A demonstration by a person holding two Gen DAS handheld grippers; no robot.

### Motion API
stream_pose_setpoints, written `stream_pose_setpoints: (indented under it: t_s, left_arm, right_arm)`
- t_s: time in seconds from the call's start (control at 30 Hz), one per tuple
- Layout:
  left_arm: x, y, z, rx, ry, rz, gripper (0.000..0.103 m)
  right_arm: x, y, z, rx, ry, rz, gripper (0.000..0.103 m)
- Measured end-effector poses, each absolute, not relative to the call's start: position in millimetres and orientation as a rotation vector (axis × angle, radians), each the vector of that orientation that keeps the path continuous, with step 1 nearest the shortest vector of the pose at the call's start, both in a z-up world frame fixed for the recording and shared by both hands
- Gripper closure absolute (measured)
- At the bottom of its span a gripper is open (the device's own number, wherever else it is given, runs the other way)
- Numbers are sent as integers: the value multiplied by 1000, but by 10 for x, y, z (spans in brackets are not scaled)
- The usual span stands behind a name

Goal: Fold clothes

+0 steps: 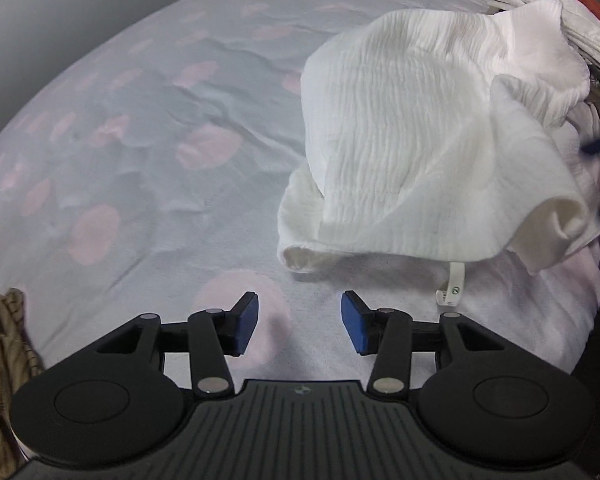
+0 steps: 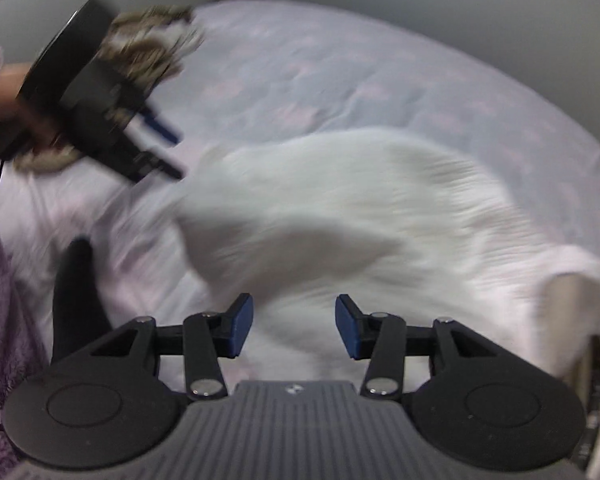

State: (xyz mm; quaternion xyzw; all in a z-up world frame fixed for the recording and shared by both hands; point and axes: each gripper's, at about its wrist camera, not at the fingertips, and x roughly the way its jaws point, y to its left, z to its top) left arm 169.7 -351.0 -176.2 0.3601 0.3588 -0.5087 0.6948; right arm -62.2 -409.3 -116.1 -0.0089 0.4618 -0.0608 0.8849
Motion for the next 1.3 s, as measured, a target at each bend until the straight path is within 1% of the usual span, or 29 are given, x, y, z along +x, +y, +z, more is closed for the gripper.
stream_pose_setpoints:
  t_s: [0.03,0.1,0.17,0.33,0.43,0.47,0.5,0.53,0.57,0.77,0.83,0.97,1.17,1.3]
  left_arm:
    - [1719,-3510,-1781,786,807,-1141,59]
    - [1763,-3511,-1819,751,820,-1150,58]
    - [1812,-3506,-1852,708,835,-1152,57]
    - [1969,-3510,-1900,573,872,-1128,57]
    - [2036,-3539,-1936,509,906,-1124,57]
    - [2036,-3554,-1949,506,909,-1123,57]
    - [2029,-3566,-1956,507,905,-1122,57]
    - [2020,-3576,-1961,506,901,-1121,57]
    - [2012,-3579,-1957,498,899,-1120,57]
    - [1893,-3592,-1932,464,887,-1130,56]
    - [1821,-3620,-1930,484,879,-1141,54]
    - [1636,-3700,-1904,562,827,-1169,53]
    - [1431,-3841,-1797,704,705,-1184,53]
    - [1435,-3975,-1655,792,636,-1215,53]
  right_arm:
    - [-562,-4027,-1247,-25,980,-103,53]
    - [-452,-3928,-1431,-30,1015,-78,48]
    - [-361,-3869,-1572,-30,1036,-68,46]
    - [-208,-3849,-1803,-77,1063,-88,46]
    - [-188,-3876,-1892,-101,1068,-84,51]
    - [-193,-3885,-1885,-105,1065,-88,61]
    - [-198,-3895,-1878,-109,1061,-91,81]
    - [-207,-3919,-1852,-116,1053,-104,95]
    - [-222,-3963,-1804,-120,1041,-122,100]
    - [-489,-4516,-1198,-70,875,-286,100]
    - [-552,-4748,-983,-75,823,-358,100]
    - [-648,-5212,-678,-89,744,-499,100]
    - [-899,-5796,-504,-53,705,-655,100]
    - [-1128,-5992,-591,15,730,-674,100]
